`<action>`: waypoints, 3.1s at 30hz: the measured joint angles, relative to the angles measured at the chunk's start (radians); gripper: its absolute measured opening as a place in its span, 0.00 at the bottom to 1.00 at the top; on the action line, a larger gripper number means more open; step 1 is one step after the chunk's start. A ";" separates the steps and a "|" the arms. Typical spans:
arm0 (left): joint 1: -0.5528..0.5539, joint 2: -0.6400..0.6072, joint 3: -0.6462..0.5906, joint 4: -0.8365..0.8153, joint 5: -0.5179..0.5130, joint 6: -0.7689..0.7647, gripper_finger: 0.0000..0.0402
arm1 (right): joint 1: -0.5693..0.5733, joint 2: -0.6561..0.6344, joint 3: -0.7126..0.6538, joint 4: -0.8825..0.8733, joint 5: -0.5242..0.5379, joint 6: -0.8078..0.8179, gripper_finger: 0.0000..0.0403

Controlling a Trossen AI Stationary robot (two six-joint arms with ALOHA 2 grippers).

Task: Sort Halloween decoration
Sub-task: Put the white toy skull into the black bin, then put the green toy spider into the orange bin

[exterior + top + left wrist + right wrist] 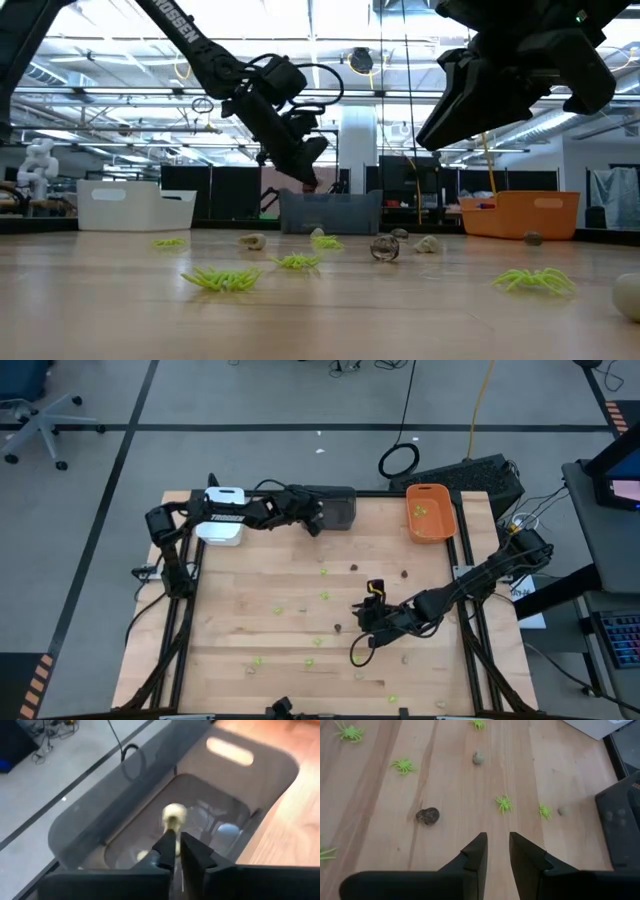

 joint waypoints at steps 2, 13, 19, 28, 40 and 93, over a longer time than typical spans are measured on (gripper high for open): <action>0.000 0.000 0.006 -0.020 -0.003 0.000 0.14 | 0.000 0.000 0.000 -0.001 0.022 0.000 0.17; -0.076 -0.135 0.000 -0.189 -0.023 0.006 0.40 | -0.001 0.000 0.000 -0.078 0.073 0.079 0.17; -0.221 -0.290 -0.067 -0.223 -0.023 0.054 0.40 | -0.007 0.000 0.000 -0.159 0.099 0.170 0.17; -0.445 -0.406 -0.243 -0.173 -0.039 -0.026 0.40 | -0.061 0.006 -0.013 -0.018 0.012 0.128 0.17; -0.649 -0.407 -0.351 -0.101 -0.273 -0.186 0.40 | -0.224 0.095 -0.071 0.396 -0.281 0.105 0.21; -0.717 -0.407 -0.464 0.072 -0.345 -0.152 0.40 | -0.342 0.269 -0.042 0.556 -0.322 0.026 0.00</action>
